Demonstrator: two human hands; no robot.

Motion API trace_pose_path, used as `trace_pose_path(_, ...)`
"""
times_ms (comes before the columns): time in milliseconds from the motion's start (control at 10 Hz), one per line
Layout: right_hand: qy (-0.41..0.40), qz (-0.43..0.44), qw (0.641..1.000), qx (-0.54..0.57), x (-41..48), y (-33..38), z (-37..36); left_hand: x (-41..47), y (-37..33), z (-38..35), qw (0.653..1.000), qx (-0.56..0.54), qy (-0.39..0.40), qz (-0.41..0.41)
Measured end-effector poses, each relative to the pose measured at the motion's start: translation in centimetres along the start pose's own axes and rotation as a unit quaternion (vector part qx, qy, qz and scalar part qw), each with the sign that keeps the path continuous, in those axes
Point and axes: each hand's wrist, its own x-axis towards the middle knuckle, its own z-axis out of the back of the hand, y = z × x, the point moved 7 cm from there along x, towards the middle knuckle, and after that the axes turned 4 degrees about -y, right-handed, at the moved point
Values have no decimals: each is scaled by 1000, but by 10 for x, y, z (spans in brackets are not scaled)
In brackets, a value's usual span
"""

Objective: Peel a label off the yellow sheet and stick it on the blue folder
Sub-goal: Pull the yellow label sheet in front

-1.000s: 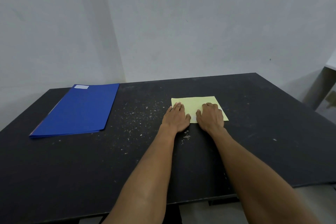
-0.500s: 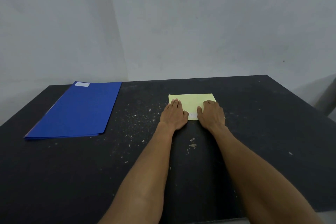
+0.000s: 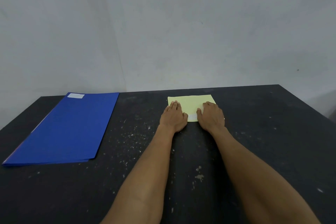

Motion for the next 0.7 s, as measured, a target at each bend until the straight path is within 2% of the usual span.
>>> trace_pose_path(300, 4, -1, 1000, 7, 40, 5, -17, 45, 20, -3, 1000, 0, -1, 7)
trace_pose_path(700, -8, 4, 1000, 8, 53, 6, -20, 61, 24, -4, 1000, -1, -7, 0)
